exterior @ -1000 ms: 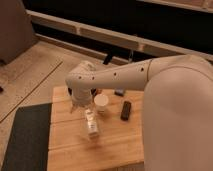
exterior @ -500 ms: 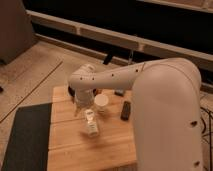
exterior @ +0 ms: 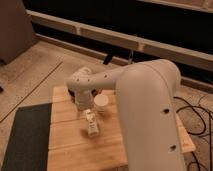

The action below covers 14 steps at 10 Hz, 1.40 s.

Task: Place the bottle in the ceramic bowl

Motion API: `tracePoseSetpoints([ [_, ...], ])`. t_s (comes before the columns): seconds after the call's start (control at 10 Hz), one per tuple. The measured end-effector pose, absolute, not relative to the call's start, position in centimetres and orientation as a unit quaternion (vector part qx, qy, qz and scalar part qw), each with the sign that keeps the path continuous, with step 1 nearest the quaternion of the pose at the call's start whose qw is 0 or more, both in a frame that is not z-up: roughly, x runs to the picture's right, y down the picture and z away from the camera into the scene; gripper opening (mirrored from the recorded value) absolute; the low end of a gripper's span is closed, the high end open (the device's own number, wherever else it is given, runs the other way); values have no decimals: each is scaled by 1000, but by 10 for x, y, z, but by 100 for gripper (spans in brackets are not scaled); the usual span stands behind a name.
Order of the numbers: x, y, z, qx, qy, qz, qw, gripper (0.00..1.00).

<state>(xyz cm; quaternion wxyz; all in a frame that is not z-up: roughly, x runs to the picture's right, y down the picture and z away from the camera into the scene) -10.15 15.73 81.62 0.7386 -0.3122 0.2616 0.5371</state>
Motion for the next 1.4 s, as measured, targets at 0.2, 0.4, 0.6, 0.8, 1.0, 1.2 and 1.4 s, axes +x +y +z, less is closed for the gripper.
tracePoseSetpoints([
  [0.2,-85,157,822,-296,295,529,738,65],
  [0.4,-78,160,828,-293,315,530,731,65],
  [0.6,-89,177,838,-309,327,530,719,65],
  [0.8,-101,191,850,-326,332,531,708,63],
  [1.0,-105,191,855,-332,326,530,709,47],
  [1.2,-110,180,856,-330,308,536,713,25],
  [1.4,-117,160,850,-323,279,549,719,5],
])
